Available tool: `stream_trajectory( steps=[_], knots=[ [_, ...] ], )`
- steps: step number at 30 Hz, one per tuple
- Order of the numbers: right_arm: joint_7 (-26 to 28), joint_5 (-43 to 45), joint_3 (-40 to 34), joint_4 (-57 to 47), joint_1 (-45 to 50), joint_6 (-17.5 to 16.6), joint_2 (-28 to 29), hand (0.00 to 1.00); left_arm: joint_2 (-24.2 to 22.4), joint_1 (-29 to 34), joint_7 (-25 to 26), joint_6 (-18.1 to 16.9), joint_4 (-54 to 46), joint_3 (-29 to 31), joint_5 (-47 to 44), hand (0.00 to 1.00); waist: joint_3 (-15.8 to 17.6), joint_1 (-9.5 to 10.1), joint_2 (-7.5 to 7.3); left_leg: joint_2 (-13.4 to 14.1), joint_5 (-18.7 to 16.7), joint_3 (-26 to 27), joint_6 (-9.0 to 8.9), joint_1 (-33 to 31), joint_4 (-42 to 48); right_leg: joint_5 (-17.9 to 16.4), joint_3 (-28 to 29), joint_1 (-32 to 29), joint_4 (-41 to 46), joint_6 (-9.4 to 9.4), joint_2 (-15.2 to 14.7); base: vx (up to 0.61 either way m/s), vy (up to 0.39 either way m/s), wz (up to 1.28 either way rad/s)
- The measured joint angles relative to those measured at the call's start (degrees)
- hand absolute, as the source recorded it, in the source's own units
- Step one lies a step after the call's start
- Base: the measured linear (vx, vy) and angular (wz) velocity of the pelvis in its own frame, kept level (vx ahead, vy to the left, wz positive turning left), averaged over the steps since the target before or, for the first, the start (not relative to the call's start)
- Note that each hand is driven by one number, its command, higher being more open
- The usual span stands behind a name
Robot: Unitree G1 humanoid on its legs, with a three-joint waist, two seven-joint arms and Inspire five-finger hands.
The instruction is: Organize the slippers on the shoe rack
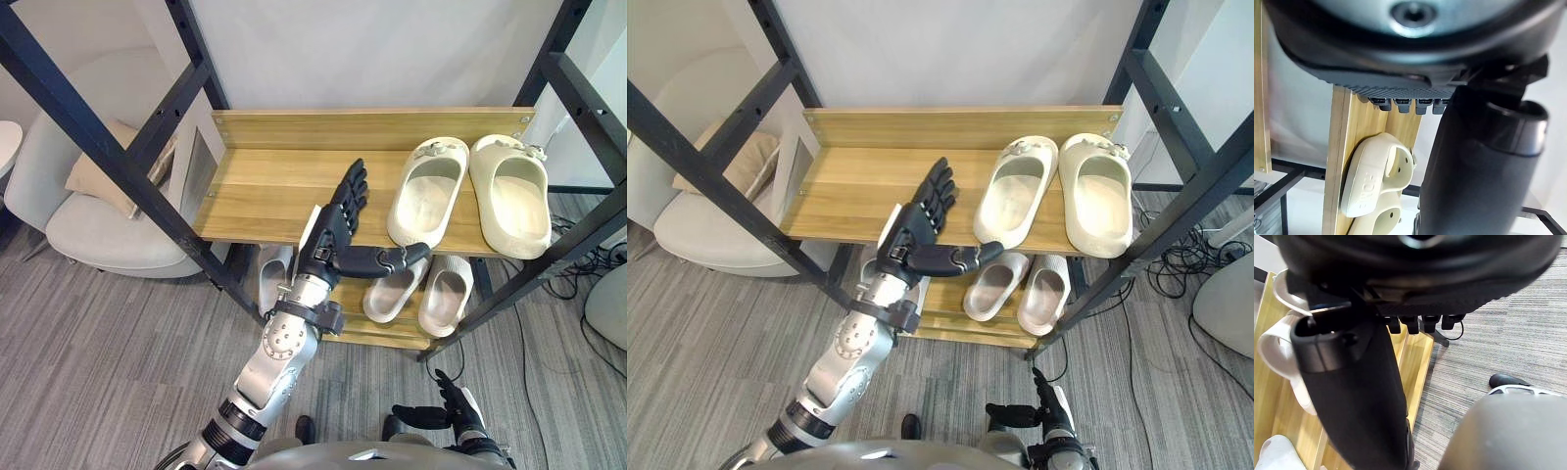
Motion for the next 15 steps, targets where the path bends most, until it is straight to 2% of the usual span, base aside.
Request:
stream_trajectory(
  steps=[15],
  knots=[
    [-1.1, 0.1, 1.9, 1.1, -1.3, 0.3, 0.3, 1.00, 0.0, -5.7, -1.1, -0.6, 5.4, -8.3, -1.8, 1.00, -0.4, -0.21, -1.70, -0.1, 0.9, 0.0, 0.15, 0.9, -1.6, 0.3, -0.1, 0.1, -0.2, 0.35, -0.1, 0.00, 0.000, 0.00]
  ],
)
